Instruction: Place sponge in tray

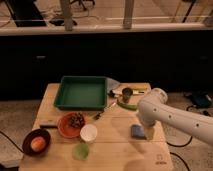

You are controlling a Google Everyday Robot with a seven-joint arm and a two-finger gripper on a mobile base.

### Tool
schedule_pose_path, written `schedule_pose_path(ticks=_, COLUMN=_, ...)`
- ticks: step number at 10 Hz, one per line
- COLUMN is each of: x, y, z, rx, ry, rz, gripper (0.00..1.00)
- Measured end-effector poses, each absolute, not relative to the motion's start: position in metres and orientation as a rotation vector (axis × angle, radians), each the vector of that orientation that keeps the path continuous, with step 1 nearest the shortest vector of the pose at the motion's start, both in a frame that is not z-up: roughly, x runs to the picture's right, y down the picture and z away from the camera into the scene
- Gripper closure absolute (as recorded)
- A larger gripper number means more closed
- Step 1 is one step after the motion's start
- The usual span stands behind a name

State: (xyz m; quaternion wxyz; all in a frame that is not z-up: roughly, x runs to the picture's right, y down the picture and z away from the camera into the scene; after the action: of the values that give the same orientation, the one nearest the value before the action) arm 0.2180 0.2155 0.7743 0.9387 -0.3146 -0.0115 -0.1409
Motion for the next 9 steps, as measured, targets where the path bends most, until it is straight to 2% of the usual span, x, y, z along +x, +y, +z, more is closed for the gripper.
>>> schedule_pose_path(ticks=9, x=0.220, y=0.234, z=0.801, rx=-0.673, ry=-0.091, rz=-0.384, gripper=0.20)
